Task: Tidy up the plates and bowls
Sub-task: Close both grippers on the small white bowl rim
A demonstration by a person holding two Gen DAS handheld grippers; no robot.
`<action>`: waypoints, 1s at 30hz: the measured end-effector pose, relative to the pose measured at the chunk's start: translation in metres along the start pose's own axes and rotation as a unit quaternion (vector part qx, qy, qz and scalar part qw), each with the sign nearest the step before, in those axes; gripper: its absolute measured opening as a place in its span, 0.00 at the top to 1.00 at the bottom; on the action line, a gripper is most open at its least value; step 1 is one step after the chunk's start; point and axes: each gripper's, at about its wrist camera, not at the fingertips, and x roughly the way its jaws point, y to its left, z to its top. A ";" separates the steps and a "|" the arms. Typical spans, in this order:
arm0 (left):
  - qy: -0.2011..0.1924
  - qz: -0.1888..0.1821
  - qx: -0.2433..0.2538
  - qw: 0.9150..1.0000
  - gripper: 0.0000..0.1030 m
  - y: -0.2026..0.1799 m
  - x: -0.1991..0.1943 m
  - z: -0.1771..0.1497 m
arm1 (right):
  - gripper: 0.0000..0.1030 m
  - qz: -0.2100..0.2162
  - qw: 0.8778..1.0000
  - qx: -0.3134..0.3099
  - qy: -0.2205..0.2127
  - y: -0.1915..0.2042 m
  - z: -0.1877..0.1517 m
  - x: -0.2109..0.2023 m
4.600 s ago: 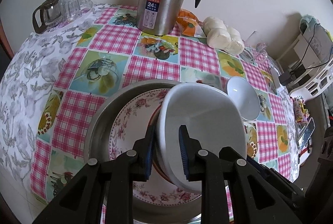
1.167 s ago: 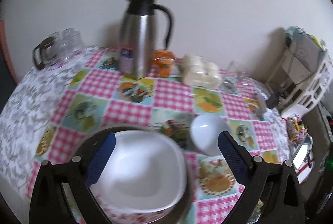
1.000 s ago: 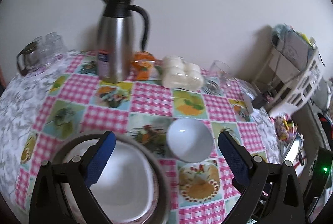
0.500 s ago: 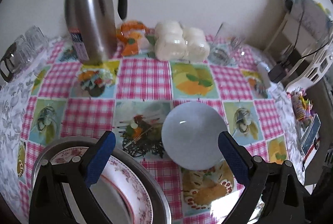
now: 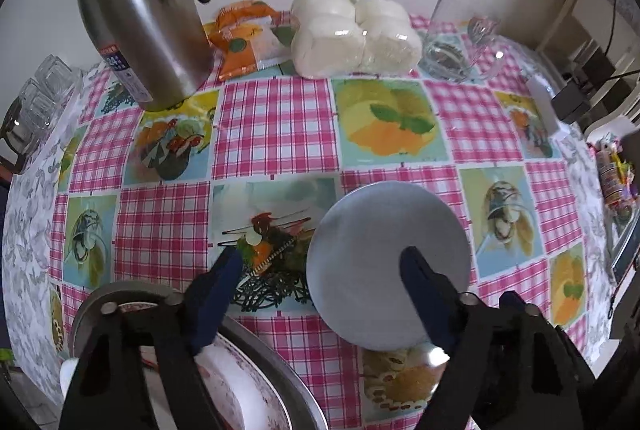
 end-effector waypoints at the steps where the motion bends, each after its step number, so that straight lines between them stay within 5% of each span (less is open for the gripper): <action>1: 0.004 0.000 -0.002 1.000 0.23 0.001 0.003 0.000 | 0.37 0.000 1.000 -0.001 0.002 0.000 0.001 0.002; 14: 0.052 0.004 -0.015 0.999 0.67 -0.001 0.044 -0.002 | 0.64 0.029 0.999 -0.004 0.027 0.005 -0.001 0.028; 30: 0.055 -0.013 -0.025 0.998 0.75 -0.002 0.056 -0.005 | 0.70 0.049 0.998 -0.009 0.042 0.018 -0.008 0.052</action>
